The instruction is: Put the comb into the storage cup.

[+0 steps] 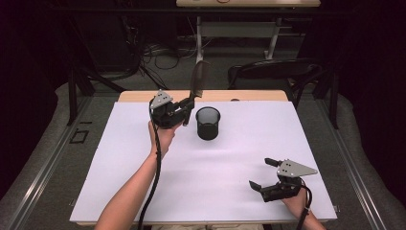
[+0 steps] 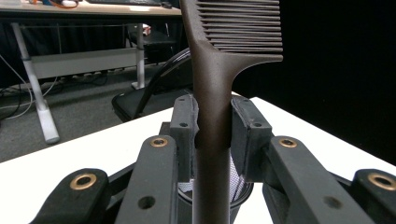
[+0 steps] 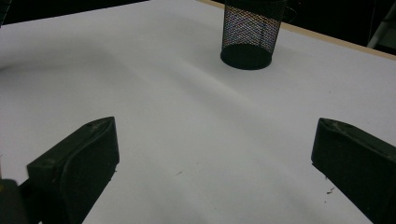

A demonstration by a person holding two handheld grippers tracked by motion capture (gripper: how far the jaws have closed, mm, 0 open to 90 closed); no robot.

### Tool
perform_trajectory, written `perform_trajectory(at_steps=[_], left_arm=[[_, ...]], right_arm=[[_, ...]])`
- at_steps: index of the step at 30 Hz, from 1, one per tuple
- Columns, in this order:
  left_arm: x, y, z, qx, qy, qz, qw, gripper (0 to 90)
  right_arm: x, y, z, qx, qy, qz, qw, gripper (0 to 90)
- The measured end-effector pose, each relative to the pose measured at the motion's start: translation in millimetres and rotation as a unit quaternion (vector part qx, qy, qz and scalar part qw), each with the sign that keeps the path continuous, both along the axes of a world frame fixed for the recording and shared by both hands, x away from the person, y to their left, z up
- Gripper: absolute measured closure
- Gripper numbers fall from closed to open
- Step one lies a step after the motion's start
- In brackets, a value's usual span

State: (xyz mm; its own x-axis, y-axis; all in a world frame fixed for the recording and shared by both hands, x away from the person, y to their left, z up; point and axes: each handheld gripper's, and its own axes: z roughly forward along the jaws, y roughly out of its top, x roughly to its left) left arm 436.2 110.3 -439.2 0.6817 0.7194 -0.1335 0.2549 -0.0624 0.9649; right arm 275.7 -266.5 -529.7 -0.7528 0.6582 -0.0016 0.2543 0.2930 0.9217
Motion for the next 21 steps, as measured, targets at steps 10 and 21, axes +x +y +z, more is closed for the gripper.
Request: perform_trajectory(at_steps=[10,21], left_arm=[[3.4,-4.9,1.0,-0.007,-0.001,-0.004,1.0,72.5],[8.4,-8.9,1.3,-0.02,0.0,-0.002,0.9998,72.5]], right_arm=[[0.1,0.2,0.0,0.0,0.0,0.001,1.0,0.6],[0.3,1.0,-0.3,0.0,0.003,0.002,1.0,0.6]])
